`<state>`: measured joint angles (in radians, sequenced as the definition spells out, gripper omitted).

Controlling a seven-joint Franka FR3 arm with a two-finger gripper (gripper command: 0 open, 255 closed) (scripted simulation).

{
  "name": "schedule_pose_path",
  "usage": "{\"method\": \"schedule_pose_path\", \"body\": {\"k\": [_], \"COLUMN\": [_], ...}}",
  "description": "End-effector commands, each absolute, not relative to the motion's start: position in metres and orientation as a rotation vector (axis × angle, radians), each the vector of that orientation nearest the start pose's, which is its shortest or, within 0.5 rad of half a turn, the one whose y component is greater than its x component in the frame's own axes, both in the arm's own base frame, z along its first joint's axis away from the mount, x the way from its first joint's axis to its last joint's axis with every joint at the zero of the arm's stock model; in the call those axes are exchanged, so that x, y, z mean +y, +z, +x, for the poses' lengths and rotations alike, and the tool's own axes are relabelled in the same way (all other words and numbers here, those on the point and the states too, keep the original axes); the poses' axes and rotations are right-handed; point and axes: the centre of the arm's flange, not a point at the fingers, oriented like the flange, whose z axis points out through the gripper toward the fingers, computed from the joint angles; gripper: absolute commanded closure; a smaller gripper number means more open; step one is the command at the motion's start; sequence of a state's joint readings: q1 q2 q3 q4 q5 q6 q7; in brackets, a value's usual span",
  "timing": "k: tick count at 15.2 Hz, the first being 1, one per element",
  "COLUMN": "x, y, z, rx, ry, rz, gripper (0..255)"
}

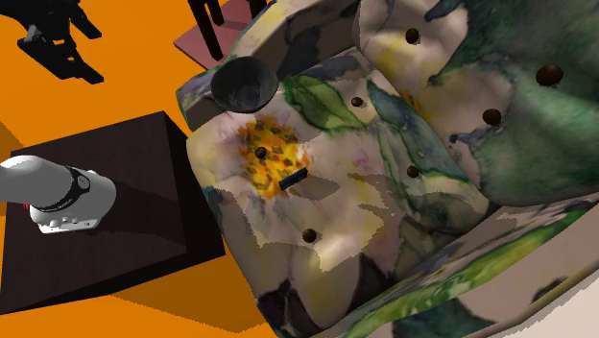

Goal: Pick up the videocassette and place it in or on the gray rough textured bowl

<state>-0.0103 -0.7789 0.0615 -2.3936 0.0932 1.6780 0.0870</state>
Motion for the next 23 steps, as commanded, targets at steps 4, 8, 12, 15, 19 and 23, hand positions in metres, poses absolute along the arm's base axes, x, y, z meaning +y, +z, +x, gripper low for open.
{"method": "schedule_pose_path", "body": {"k": [4, 8, 12, 15, 19, 23], "x": [0.009, -0.019, -0.047, -0.068, -0.097, -0.125], "y": [0.557, 0.525, 0.493, 0.468, 0.434, 0.399], "z": [0.345, 0.381, 0.416, 0.441, 0.474, 0.506], "rx": [0.103, 0.119, 0.135, 0.146, 0.162, 0.178], "ry": [-0.066, -0.033, 0.0, 0.025, 0.058, 0.091], "rz": [-3.082, -3.078, -3.073, -3.069, -3.063, -3.056], "gripper": [0, 0, 0, 0, 0, 0]}}
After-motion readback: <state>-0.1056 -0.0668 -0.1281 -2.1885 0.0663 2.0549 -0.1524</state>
